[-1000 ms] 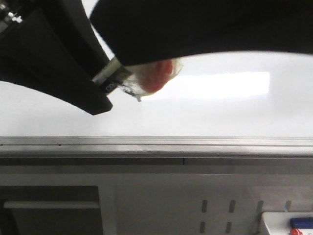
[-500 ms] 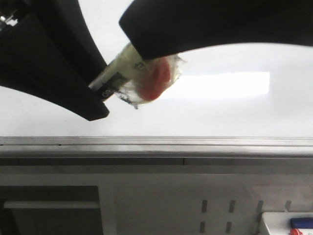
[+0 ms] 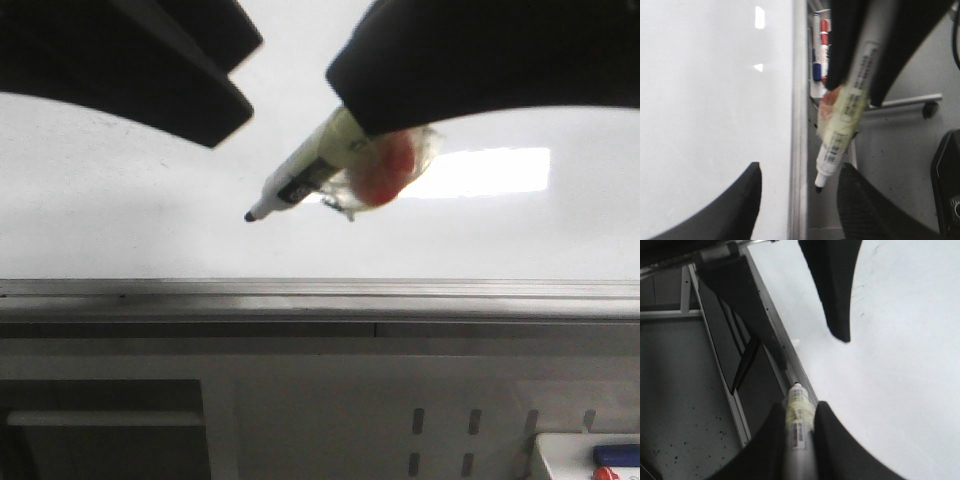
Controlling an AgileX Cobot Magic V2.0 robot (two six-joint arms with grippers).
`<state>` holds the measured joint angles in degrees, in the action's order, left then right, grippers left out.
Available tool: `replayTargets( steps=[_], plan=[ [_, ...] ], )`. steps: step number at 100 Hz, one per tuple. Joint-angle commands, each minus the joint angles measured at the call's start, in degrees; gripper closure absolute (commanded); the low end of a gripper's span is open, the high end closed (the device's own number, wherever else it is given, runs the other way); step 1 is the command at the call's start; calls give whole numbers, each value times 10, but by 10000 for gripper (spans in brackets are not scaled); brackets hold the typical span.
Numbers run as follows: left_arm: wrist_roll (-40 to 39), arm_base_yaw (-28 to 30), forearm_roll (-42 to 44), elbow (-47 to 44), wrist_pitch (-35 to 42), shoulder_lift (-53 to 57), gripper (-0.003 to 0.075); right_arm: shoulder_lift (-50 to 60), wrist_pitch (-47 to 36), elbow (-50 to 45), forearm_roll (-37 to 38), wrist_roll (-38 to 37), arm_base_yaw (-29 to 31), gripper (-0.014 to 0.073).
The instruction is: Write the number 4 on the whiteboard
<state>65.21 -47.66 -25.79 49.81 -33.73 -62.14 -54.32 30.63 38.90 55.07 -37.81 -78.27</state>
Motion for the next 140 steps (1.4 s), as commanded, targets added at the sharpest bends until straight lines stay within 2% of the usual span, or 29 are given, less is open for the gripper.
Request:
replayTargets(
  steps=[1, 19, 45, 65, 81, 105, 122, 132, 140],
  plan=[
    [-50, 19, -22, 19, 33, 32, 300, 31, -7, 18, 28, -7, 4, 666],
    [-115, 74, -53, -8, 58, 108, 318, 85, 33, 18, 37, -46, 34, 666],
    [-154, 112, -183, -159, 233, 270, 575, 154, 83, 18, 39, -149, 95, 666],
    [-154, 112, -230, -250, 273, 365, 743, 158, 122, 18, 38, -156, 97, 666],
    [-154, 112, -246, -263, 280, 399, 741, 158, 122, 18, 38, -156, 97, 666],
    [-154, 112, -246, -263, 291, 399, 741, 153, 78, 18, 38, -156, 97, 666],
    [-154, 112, -246, -263, 291, 399, 741, 120, 77, 18, 40, -156, 97, 666],
    [-154, 112, -246, -263, 291, 399, 741, 92, 76, 18, 59, -159, 97, 666],
    [-154, 112, -246, -263, 291, 399, 741, 70, 73, 21, 89, -191, 97, 666]
  ],
)
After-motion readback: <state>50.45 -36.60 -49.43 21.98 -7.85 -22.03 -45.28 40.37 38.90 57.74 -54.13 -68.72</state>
